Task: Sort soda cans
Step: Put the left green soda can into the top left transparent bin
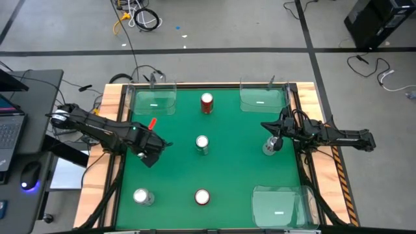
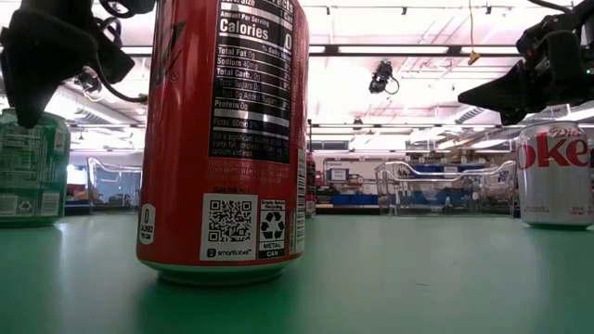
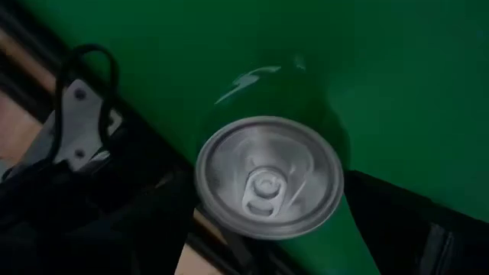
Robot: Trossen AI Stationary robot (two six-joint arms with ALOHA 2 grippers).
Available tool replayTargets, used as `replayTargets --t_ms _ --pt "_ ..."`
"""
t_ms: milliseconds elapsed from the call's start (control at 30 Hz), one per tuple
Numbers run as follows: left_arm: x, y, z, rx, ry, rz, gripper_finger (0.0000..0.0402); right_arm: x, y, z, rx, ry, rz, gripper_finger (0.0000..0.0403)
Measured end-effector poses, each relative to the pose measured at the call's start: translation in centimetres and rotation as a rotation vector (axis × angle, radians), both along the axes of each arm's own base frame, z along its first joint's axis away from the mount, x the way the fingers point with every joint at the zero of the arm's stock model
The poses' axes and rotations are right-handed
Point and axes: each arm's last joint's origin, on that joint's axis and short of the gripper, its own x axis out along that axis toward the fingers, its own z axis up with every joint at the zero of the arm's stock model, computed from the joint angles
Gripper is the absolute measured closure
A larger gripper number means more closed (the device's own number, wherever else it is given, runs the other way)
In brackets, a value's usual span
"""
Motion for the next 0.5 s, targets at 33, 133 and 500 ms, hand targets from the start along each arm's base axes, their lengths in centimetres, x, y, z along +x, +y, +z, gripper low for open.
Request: replayTargets --t_ms 33,133,500 --pt "0.1 0.0 -0.1 0.000 -0.006 0.000 0.0058 0.0 0.0 0.0 0.000 0.000 0.000 0.0402" --pt "0.1 0.0 -0.1 0.003 -0.013 -0.007 0.0051 0.0 0.0 0.0 0.000 0.000 0.000 0.0402" --pt "0.3 0.0 -2.1 0.004 -0.054 -0.030 0.0062 0.0 0.0 0.1 -0.001 -0.008 0.000 0.0402"
